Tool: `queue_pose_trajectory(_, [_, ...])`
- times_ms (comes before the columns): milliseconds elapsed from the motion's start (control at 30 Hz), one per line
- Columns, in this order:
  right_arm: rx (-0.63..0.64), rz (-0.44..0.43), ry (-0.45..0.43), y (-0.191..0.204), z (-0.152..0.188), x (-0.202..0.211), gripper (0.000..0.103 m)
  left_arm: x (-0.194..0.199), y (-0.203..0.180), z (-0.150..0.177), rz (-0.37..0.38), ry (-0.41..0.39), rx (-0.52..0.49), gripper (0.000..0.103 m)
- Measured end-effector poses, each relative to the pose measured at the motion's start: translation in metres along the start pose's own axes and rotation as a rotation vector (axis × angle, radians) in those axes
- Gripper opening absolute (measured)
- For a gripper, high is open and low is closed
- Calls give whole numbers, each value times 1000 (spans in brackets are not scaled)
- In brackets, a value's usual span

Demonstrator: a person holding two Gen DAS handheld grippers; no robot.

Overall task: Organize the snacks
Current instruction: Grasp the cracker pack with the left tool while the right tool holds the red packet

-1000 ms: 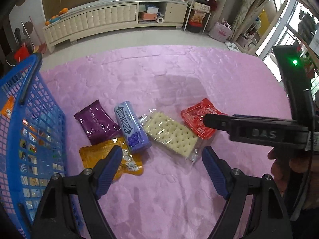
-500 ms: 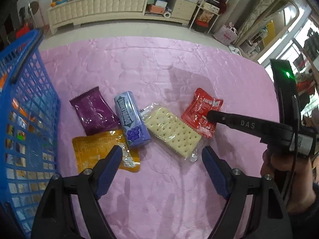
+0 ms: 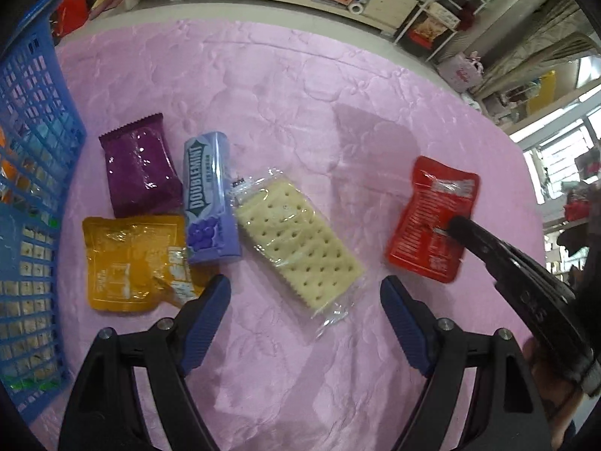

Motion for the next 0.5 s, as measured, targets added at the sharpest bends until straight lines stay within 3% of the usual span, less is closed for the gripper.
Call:
queue_pose_trajectory(200, [22, 2, 2, -7, 6, -6, 2, -17, -4, -7, -42, -6, 73, 80])
queue_pose_trajectory(500, [37, -25, -15, -6, 10, -8, 3, -32, -21, -30, -198, -41, 94, 80])
Point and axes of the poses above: each gripper's, at about its wrist camera, not at the fingertips, and x roughly against the way its jaws point, y to its left, z to its underside, the point moved 10 cm from there along -x, roughly the way its jaws point, and after that the axes turned 4 degrees about -z, right-handed, at the moved point
